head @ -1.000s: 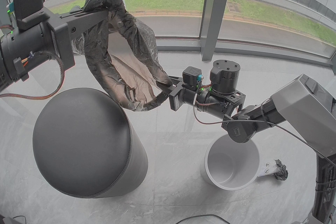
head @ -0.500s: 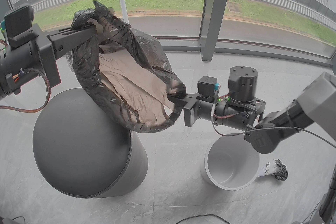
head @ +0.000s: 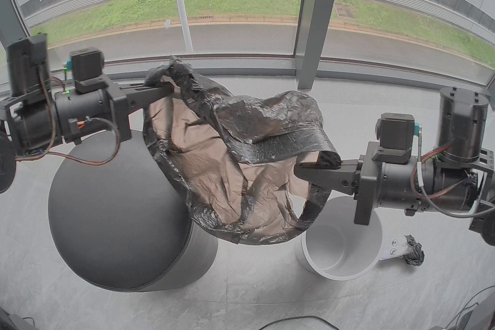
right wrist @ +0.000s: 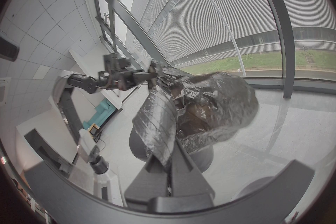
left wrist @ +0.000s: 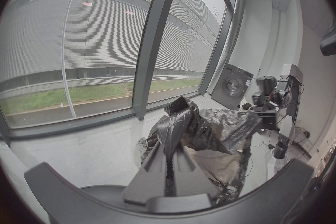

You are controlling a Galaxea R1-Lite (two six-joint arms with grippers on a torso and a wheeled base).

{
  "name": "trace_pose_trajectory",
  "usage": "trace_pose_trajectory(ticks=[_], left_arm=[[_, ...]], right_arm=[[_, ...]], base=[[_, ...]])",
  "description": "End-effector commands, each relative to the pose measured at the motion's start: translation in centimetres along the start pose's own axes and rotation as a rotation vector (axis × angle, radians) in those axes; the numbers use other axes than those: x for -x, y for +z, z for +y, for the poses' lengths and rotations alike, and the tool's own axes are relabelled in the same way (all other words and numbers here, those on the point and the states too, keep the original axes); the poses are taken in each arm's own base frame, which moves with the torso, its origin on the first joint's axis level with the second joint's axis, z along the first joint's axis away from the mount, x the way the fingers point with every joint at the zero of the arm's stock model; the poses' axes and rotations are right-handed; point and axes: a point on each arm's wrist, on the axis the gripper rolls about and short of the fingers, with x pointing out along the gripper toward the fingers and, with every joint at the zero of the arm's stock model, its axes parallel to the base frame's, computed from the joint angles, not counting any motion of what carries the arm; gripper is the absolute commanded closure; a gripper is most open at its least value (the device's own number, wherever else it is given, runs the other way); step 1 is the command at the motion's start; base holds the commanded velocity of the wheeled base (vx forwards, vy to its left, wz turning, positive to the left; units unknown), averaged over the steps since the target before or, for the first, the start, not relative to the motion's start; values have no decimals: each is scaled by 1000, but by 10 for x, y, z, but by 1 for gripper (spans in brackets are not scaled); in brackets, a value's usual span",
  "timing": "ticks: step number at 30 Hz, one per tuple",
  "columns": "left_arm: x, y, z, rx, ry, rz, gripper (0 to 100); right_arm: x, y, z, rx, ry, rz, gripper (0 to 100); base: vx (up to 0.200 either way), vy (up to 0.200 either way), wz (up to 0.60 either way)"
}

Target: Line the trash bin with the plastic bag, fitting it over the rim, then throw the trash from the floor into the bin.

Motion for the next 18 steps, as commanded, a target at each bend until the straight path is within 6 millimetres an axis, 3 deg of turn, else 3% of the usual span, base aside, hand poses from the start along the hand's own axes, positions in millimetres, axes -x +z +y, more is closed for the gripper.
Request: trace_pose_trajectory(ticks=[1,3,10,18], left_arm=[[-60,-41,8,112,-87,55,100],[-69,-46,9,142,-94,40,100],[-83,-59,6,164,-115,43,100],[-88,-64,-5,169,-169,56,100]], right_arm=[[26,10,20,-5,-20,-37,100],[22,7,17,-11,-52,-26,100],[16,-5,15,-23,-64,18,100],[33,-29,19,-32,-67,79,100]], base=[[0,0,0],[0,0,0],[0,-200,0],[0,-200,0]])
